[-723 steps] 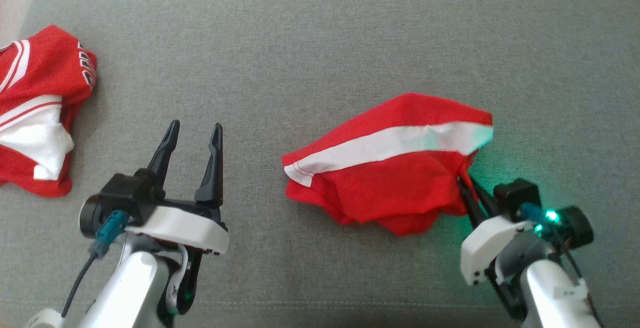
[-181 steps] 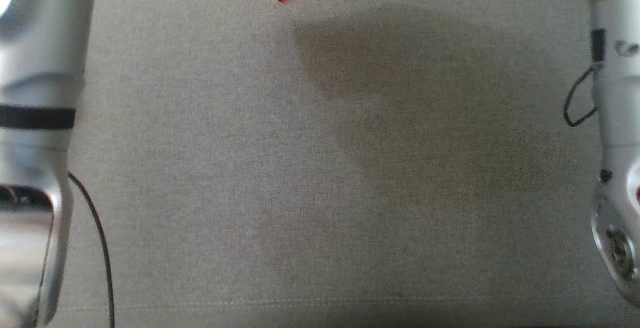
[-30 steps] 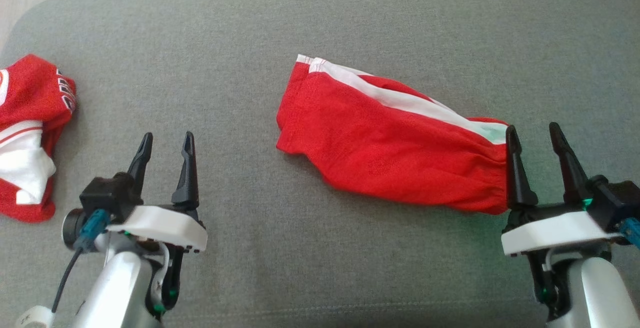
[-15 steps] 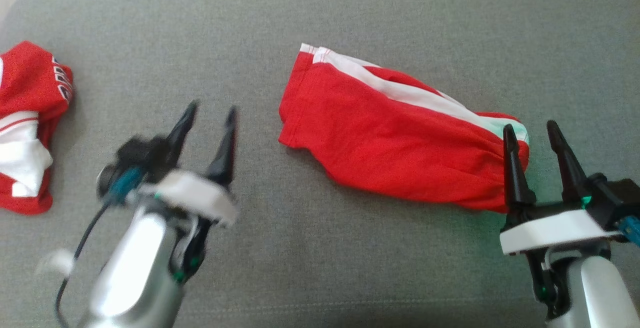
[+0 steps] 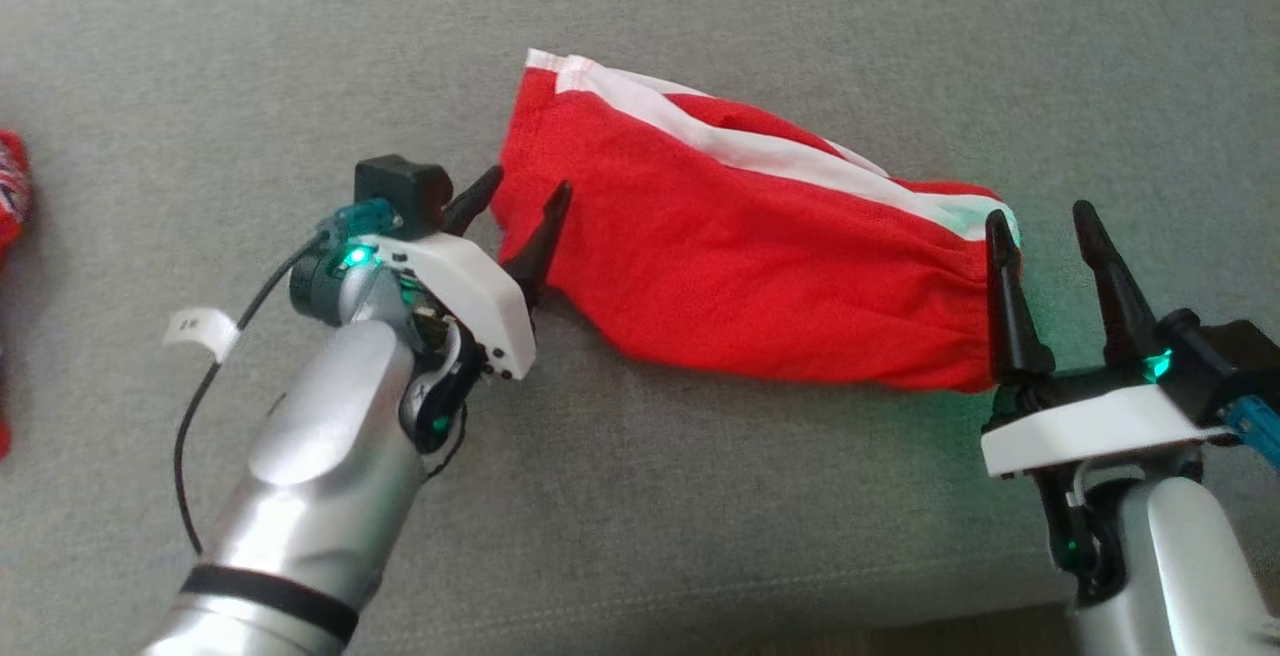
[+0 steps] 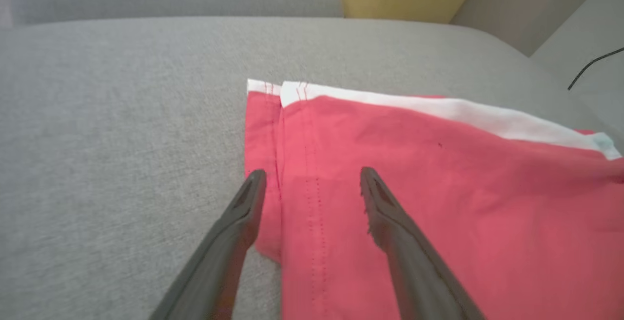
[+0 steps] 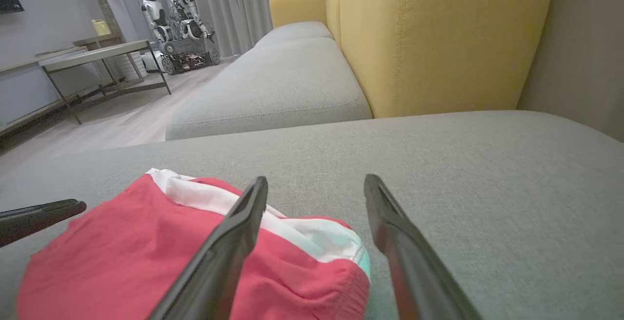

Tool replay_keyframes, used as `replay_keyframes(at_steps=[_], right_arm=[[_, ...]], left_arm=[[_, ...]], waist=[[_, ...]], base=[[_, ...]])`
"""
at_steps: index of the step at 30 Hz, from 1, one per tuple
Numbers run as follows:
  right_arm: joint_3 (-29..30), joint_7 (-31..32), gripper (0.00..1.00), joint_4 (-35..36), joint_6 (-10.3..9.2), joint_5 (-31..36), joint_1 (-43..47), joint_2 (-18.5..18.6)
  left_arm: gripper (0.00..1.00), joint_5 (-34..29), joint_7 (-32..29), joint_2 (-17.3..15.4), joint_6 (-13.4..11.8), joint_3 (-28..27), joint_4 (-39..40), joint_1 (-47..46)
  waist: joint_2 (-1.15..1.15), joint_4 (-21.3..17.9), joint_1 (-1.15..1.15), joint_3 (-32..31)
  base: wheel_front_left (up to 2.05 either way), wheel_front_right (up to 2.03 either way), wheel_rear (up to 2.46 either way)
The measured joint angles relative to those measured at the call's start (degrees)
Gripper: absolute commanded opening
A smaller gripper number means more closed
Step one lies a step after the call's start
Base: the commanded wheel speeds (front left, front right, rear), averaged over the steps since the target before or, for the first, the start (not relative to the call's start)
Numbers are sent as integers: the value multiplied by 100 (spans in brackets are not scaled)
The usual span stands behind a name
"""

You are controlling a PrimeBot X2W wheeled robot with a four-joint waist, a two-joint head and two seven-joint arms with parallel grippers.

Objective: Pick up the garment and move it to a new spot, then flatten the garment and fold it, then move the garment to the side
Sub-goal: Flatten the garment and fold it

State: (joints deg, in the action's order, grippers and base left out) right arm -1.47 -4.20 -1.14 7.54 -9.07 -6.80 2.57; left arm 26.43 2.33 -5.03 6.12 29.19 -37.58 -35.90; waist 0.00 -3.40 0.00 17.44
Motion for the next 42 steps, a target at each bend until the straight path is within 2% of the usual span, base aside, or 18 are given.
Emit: replay_keyframes(at_steps=[5, 11, 12, 13, 14, 21, 26, 34, 42], right_arm=[[3, -16, 100, -86, 0, -57, -94, 0], [-9, -18, 100, -148, 0, -112, -94, 0], [-12, -19, 100, -157, 0, -120, -94, 0], [-15, -35, 100, -164, 0, -156, -94, 0], [-16, -35, 100, -168, 0, -175, -94, 0], [0, -43, 100, -237, 0, -246, -96, 0], [83, -27, 100, -243, 0, -244, -93, 0], [296, 224, 100, -227, 0, -193, -85, 0], [468, 387, 100, -132, 0, -193, 0, 4]], left_arm=[[100, -55, -98, -8, -30, 88, -898, -382], [100, -59, -258, 40, -56, 170, -1338, -660], [79, -57, -292, 54, -40, 182, -1410, -709], [27, -57, -333, 73, -13, 204, -1457, -744], [0, -57, -338, 86, 0, 231, -1500, -781], [0, 32, -310, 142, 64, 383, -1642, -868], [0, 288, 57, 149, 31, 242, -1591, -634], [0, 795, 638, -86, -352, -277, -744, 573], [0, 1003, 632, -281, -789, -422, 454, 1832]], waist=[[0, -134, 0, 100], [0, -175, 0, 115], [0, -180, 0, 113], [0, -185, 0, 112], [0, -189, 0, 113], [0, -159, 0, 89], [0, -38, 0, 28], [0, 350, 0, -171], [0, 685, 0, -417]], base=[[0, 0, 0], [0, 0, 0], [0, 0, 0], [0, 0, 0], [0, 0, 0], [0, 0, 0], [0, 0, 0], [0, 0, 0], [0, 0, 0]])
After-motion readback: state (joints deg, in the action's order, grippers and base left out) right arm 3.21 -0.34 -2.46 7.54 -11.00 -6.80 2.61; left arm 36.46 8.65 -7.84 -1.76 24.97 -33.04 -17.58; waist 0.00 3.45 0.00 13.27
